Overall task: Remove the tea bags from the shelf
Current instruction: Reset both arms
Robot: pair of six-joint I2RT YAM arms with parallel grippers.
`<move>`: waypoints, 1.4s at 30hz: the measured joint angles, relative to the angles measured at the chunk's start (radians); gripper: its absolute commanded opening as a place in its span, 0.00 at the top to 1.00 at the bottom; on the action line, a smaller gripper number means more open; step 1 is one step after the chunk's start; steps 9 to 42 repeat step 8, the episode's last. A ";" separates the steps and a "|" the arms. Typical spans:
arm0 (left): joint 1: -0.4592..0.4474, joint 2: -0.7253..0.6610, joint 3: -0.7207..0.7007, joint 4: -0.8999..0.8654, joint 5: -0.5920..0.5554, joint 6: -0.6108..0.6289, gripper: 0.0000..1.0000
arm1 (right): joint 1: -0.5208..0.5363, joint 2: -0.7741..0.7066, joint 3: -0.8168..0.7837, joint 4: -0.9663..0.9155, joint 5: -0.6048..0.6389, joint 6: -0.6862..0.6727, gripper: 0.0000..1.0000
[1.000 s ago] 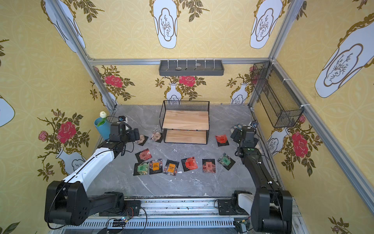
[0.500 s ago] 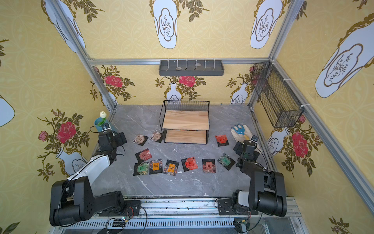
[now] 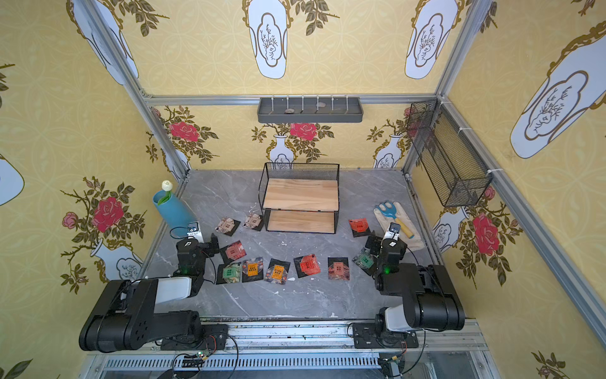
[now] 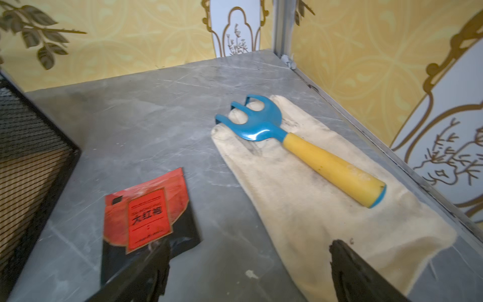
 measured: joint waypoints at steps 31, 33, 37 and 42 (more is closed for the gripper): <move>0.003 -0.006 -0.013 0.100 -0.002 0.007 0.00 | -0.035 0.008 0.023 0.021 0.013 -0.008 0.02; 0.003 -0.006 -0.013 0.100 -0.002 0.007 0.00 | -0.035 0.008 0.023 0.021 0.013 -0.008 0.02; 0.003 -0.006 -0.013 0.100 -0.002 0.007 0.00 | -0.035 0.008 0.023 0.021 0.013 -0.008 0.02; 0.003 -0.006 -0.013 0.100 -0.002 0.007 0.00 | -0.035 0.008 0.023 0.021 0.013 -0.008 0.02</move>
